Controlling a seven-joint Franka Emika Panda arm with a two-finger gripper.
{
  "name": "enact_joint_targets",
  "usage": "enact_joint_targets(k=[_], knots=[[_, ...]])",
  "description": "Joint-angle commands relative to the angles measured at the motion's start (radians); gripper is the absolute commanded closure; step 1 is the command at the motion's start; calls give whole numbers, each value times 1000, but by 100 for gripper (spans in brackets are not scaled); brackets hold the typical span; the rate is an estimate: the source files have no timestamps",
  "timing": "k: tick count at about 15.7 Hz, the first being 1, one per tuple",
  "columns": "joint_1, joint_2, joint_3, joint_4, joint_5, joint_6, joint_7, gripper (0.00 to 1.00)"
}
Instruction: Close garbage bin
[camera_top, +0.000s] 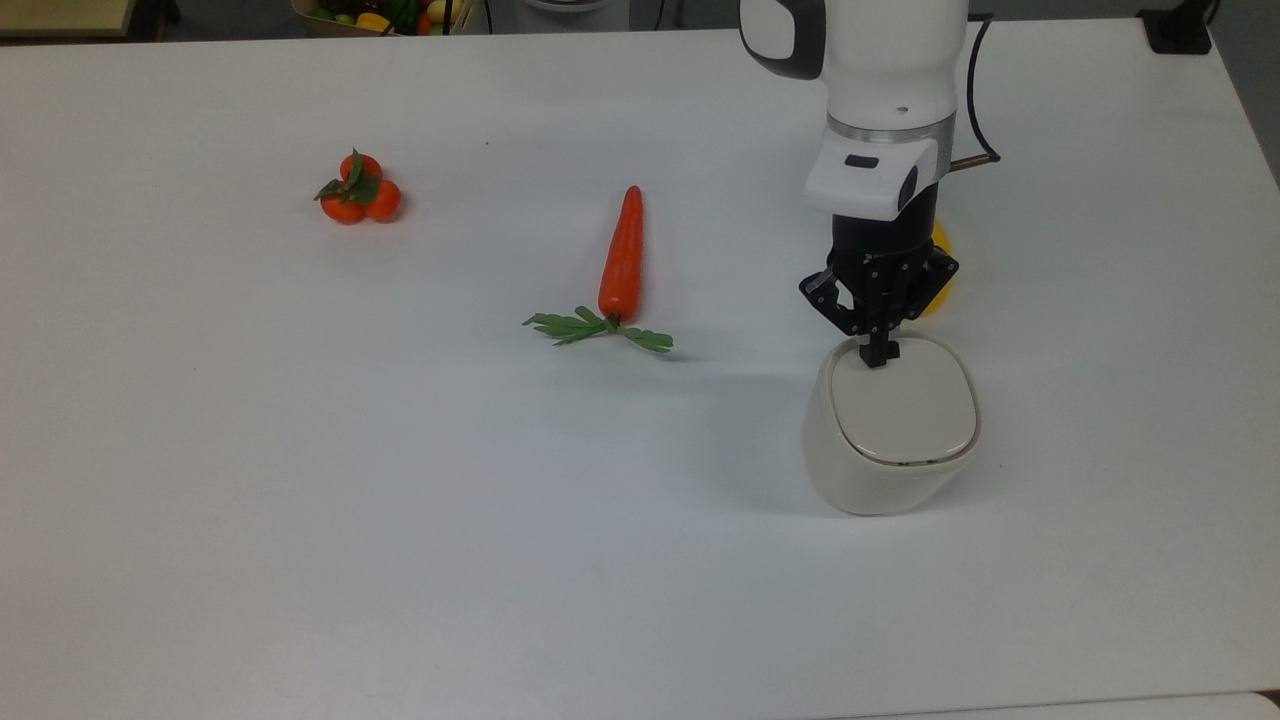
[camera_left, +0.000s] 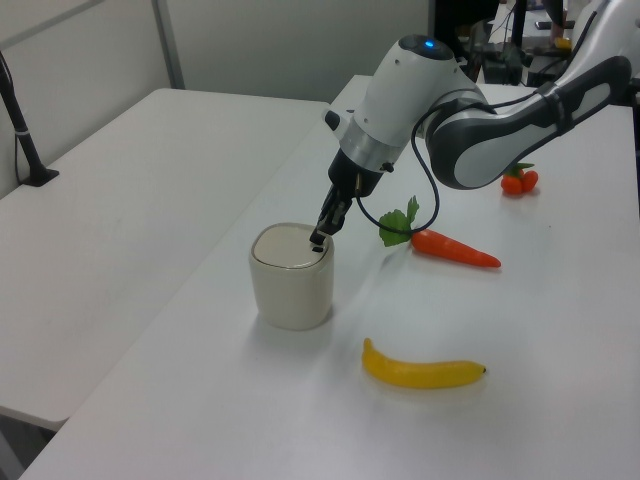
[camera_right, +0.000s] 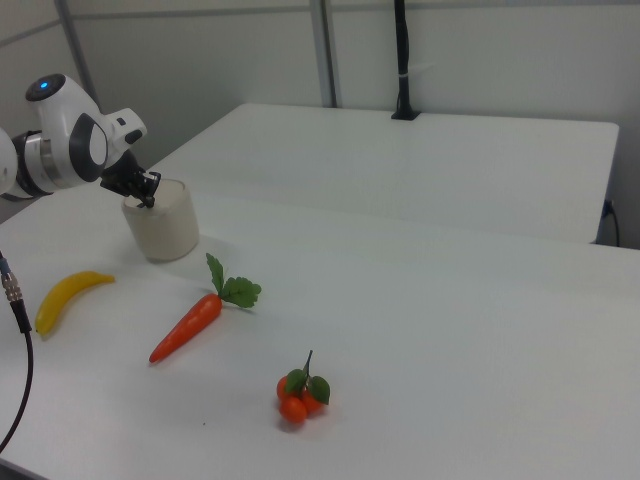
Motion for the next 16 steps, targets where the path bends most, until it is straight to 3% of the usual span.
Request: enact_joint_targets(k=[1, 8, 13, 15, 16], knots=[[-8, -14, 2, -58, -28, -27, 28, 100], [-14, -88, 20, -47, -11, -41, 96, 100], [-14, -172, 11, -46, 10, -172, 128, 100], [-38, -205, 7, -46, 52, -246, 128, 92], [-52, -223, 8, -44, 87, -283, 128, 83]])
